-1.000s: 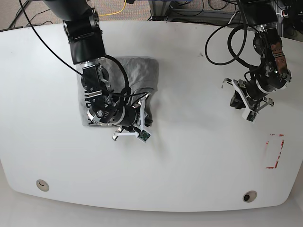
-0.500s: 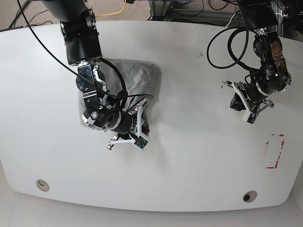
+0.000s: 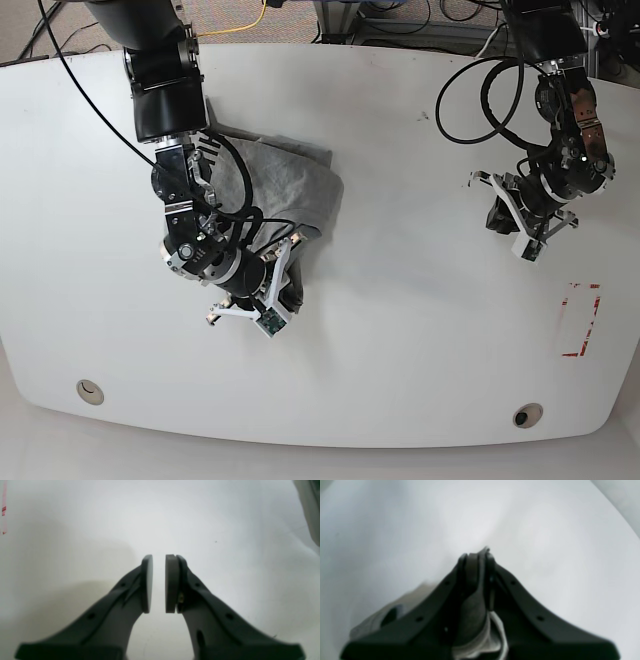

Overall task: Layout the t-shirt on the table in an organized manner, then fold the t-shirt properly
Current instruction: 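Press and tuck the bundle's loose fabric with the right gripper, then grasp opposite edges of the folded shirt with both grippers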

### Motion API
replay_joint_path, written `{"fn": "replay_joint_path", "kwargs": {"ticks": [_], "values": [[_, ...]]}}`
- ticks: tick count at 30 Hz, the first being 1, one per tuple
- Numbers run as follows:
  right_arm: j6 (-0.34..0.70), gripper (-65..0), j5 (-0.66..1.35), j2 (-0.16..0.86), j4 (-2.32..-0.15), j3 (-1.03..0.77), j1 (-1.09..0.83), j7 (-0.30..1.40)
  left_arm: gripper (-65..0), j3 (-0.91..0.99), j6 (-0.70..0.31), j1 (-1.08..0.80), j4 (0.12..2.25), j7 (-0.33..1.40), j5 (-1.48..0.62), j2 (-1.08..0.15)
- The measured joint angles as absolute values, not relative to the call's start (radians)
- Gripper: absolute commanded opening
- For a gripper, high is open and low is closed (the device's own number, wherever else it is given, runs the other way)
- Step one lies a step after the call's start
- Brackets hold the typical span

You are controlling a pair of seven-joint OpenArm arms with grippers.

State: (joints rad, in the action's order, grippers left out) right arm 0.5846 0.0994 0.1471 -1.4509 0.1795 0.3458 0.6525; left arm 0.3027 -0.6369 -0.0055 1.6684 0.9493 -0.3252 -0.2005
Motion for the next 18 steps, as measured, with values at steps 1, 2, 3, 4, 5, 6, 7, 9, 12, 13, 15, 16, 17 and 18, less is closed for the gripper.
{"fn": "replay_joint_path", "kwargs": {"ticks": [1,2,3,4,5,6,7,9,12,13,15,16,17,18], "values": [[0.584,-60.1,0.1,0.147,-1.444,0.179,0.345,0.646,-56.9,0.297,-0.636,-0.005,1.668,0.949,-0.324,-0.201],[0.582,-59.9,0.099,0.147,-1.44,0.178,0.342,0.647,-56.9,0.288,-0.636,-0.005,1.668,0.949,-0.325,-0.203],[0.578,-59.5,0.101,0.147,-1.438,0.178,0.34,0.647,-56.9,0.279,-0.637,-0.005,1.668,0.949,-0.325,-0.204],[0.575,-58.2,0.1,0.147,-1.437,0.178,0.339,0.646,-56.9,0.268,-0.637,-0.005,1.668,0.949,-0.325,-0.205],[0.57,-55.6,0.1,0.147,-1.435,0.178,0.339,0.647,-56.9,0.259,-0.637,-0.006,1.668,0.949,-0.325,-0.206],[0.557,-52.3,0.101,0.144,-1.429,0.179,0.34,0.644,-56.9,0.251,-0.637,-0.006,1.668,0.949,-0.326,-0.205],[0.545,-49.0,0.101,0.144,-1.423,0.182,0.343,0.638,-56.9,0.245,-0.637,-0.006,1.668,0.949,-0.327,-0.205],[0.531,-40.0,0.101,0.142,-1.412,0.184,0.349,0.636,-56.9,0.235,-0.637,-0.006,1.668,0.949,-0.326,-0.205],[0.512,-25.7,0.101,0.142,-1.412,0.183,0.352,0.633,-56.9,0.216,-0.637,-0.006,1.668,0.949,-0.325,-0.207],[0.511,-19.7,0.101,0.142,-1.412,0.183,0.351,0.632,-56.9,0.209,-0.637,-0.006,1.669,0.949,-0.325,-0.207],[0.5,-10.8,0.1,0.142,-1.42,0.183,0.348,0.635,-56.9,0.183,-0.637,-0.009,1.671,0.949,-0.326,-0.207],[0.501,-6.8,0.101,0.142,-1.429,0.183,0.346,0.638,-56.9,0.172,-0.637,-0.01,1.672,0.949,-0.326,-0.207],[0.501,-4.3,0.099,0.142,-1.445,0.183,0.339,0.641,-56.9,0.156,-0.636,-0.011,1.673,0.949,-0.326,-0.206],[0.501,-2.7,0.102,0.142,-1.462,0.182,0.333,0.638,-56.9,0.145,-0.637,-0.011,1.674,0.95,-0.327,-0.206]]}}
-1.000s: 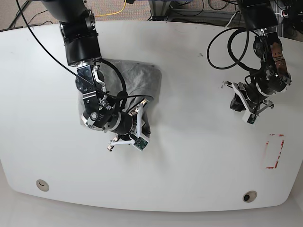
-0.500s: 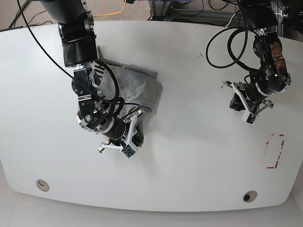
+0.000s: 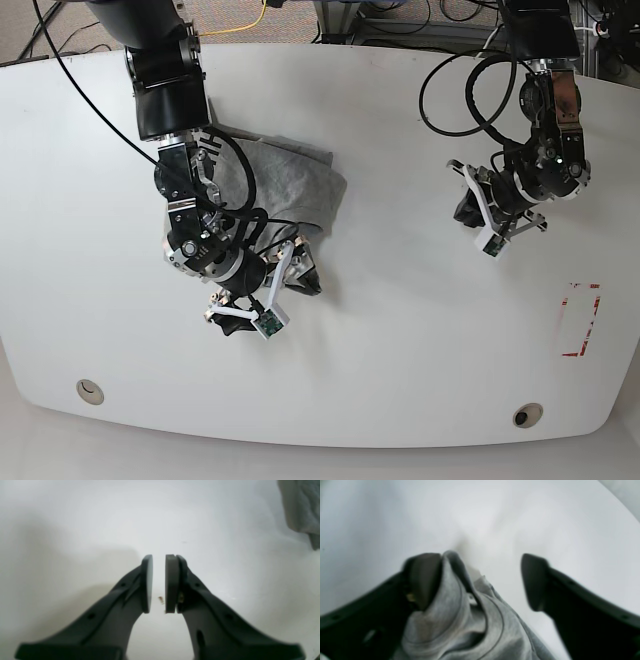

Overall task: Layout the t-shirt on the table in an organized manner, then fold the t-shirt properly
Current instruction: 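Grasp opposite edges of the folded shirt with both grippers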

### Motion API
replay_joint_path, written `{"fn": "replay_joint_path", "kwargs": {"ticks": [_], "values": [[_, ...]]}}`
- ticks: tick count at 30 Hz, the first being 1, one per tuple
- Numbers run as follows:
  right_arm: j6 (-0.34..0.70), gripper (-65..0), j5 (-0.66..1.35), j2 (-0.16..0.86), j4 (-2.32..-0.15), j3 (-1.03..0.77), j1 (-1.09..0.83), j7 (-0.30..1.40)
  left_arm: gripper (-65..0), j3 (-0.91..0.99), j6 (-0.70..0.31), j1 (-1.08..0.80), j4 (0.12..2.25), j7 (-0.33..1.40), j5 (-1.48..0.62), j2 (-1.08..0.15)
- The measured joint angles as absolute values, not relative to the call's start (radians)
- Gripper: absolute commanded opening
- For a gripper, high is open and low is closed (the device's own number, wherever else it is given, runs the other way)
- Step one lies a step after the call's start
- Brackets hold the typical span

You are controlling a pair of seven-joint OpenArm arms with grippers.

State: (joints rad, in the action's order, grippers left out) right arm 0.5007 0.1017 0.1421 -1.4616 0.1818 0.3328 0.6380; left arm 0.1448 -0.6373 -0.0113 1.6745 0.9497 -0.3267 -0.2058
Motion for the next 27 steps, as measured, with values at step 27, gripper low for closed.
{"fn": "replay_joint_path", "kwargs": {"ticks": [27], "values": [[0.7,-16.3,0.108,0.138,-1.656,-0.259,0.16,0.757,-56.8,-0.191,-0.62,0.093,1.678,0.942,-0.322,0.076]]}}
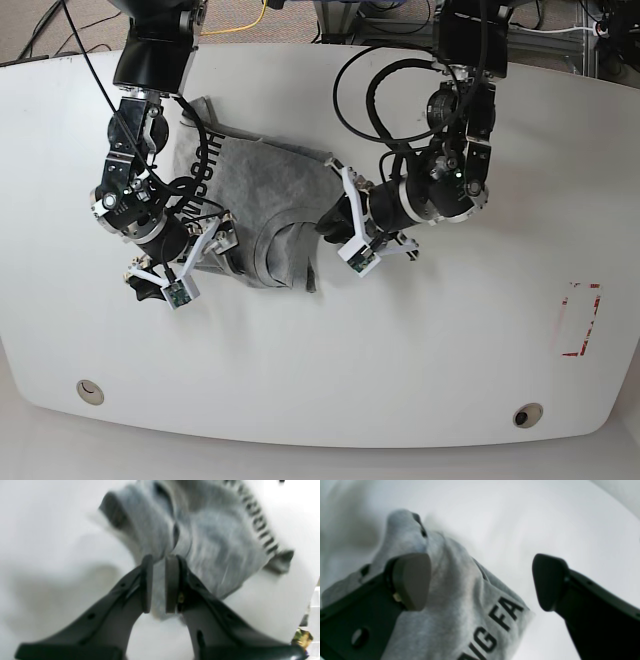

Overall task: Layout the t-shirt on the table in an organized manner, then fold the t-shirt properly
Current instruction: 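Grasp opposite edges of the folded shirt with both grippers, then rotate the held shirt with both grippers to square it up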

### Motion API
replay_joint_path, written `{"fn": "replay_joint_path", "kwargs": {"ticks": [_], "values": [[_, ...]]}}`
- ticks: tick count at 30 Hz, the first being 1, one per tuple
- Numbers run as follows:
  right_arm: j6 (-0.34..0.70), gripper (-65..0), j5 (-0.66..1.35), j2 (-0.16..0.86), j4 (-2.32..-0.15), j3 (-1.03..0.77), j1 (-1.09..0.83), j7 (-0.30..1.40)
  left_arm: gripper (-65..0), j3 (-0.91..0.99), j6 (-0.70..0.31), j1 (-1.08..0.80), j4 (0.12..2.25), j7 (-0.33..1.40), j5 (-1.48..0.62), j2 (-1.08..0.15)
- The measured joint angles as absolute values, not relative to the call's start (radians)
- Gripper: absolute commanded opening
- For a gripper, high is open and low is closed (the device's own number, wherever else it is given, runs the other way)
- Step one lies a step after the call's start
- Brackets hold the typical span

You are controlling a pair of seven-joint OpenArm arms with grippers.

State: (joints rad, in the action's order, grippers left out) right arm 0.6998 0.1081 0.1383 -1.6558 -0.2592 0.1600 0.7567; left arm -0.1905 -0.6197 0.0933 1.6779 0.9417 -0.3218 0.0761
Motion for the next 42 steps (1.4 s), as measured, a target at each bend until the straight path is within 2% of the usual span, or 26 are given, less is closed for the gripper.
{"fn": "replay_joint_path", "kwargs": {"ticks": [5,8,11,17,27,36,42], "values": [[0.699,-26.6,0.108,0.152,-1.562,-0.313,0.166,0.755,-56.8,-0.261,-0.553,0.131,1.557,0.924,-0.322,0.129],[0.7,-29.2,0.109,0.179,-1.478,-0.324,0.179,0.741,-56.8,-0.313,-0.481,0.161,1.467,0.865,-0.323,0.144],[0.697,-29.3,0.1,0.207,-1.396,-0.33,0.19,0.704,-56.8,-0.372,-0.44,0.175,1.386,0.826,-0.326,0.144],[0.693,-29.3,0.105,0.245,-1.284,-0.331,0.197,0.602,-56.8,-0.413,-0.438,0.161,1.32,0.822,-0.329,0.137],[0.698,-29.3,0.11,0.283,-1.153,-0.331,0.171,0.466,-56.8,-0.409,-0.45,0.178,1.281,0.764,-0.373,-0.017],[0.697,-29.5,0.134,0.277,-1.2,-0.334,0.095,0.438,-56.7,-0.418,-0.479,0.3,1.124,0.715,-0.416,-0.062],[0.692,-29.5,0.132,0.205,-1.333,-0.373,-0.007,0.455,-56.7,-0.441,-0.505,0.392,0.965,0.562,-0.428,-0.095]]}}
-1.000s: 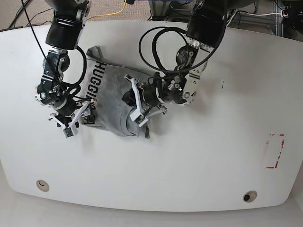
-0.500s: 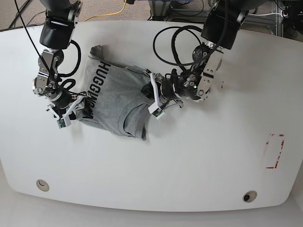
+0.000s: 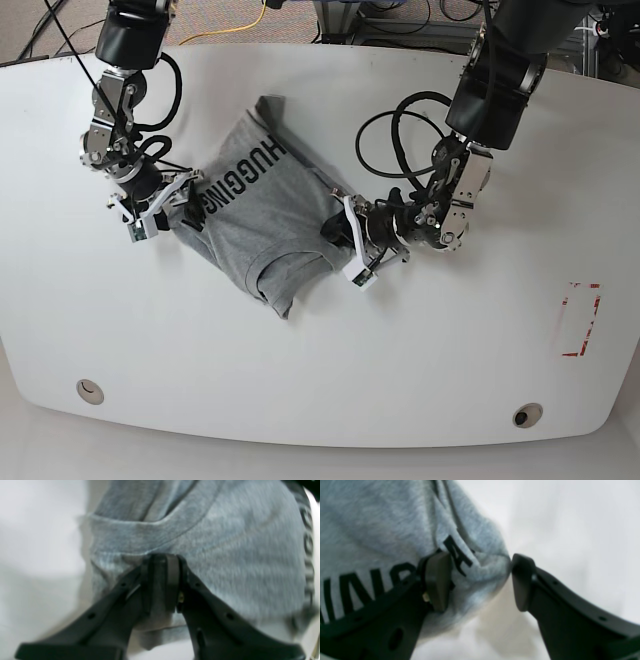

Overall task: Layout the t-shirt on the table in an organized manner, then fold the t-shirt properly
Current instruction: 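Rotate the held shirt with both grippers to square it up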

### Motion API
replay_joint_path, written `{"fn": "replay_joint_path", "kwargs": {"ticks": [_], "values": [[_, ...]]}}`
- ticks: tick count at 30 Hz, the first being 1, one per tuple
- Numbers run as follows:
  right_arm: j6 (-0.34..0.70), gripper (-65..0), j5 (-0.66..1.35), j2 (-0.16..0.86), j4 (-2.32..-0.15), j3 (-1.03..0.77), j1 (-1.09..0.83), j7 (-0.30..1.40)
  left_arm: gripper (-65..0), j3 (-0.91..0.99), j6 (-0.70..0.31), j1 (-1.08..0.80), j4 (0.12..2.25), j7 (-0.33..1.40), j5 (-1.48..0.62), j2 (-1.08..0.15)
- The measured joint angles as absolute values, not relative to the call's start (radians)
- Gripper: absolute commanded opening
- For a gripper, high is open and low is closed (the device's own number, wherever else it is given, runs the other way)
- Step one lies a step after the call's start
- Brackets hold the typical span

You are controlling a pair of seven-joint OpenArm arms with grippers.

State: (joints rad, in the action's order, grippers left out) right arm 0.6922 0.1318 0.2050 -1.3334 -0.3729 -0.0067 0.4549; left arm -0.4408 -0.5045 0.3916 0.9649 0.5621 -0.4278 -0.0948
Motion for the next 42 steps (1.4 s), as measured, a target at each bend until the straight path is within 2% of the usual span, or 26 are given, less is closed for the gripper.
{"fn": "replay_joint_path", "kwargs": {"ticks": [3,10,19,25,32,35,40,42], "values": [[0.7,-29.5,0.125,0.174,-1.422,-0.384,-0.051,0.522,-56.7,-0.477,-0.553,0.45,0.9,0.525,-0.43,-0.123],[0.707,-29.5,0.116,0.158,-1.641,-0.381,-0.088,0.644,-56.7,-0.465,-0.635,0.509,0.887,0.576,-0.374,-0.157],[0.702,-29.2,0.107,0.107,-1.885,-0.351,-0.056,0.838,-56.8,-0.352,-0.674,0.465,1.147,0.726,-0.321,-0.192],[0.7,-29.3,0.109,0.094,-1.893,-0.245,-0.022,0.859,-56.8,-0.295,-0.67,0.348,1.394,0.772,-0.324,-0.146],[0.702,-29.8,0.11,0.072,-1.839,-0.16,-0.011,0.86,-56.8,-0.308,-0.66,0.169,1.554,0.79,-0.333,-0.101],[0.704,-34.7,0.107,0.067,-1.766,-0.16,0.007,0.852,-56.8,-0.304,-0.593,0.11,1.566,0.793,-0.322,-0.082],[0.699,-45.3,0.106,0.081,-1.622,-0.162,0.028,0.731,-56.8,-0.302,-0.511,0.049,1.566,0.757,-0.321,-0.072],[0.698,-46.6,0.104,0.088,-1.56,-0.163,0.035,0.701,-56.8,-0.303,-0.495,0.037,1.55,0.72,-0.326,-0.068]]}}
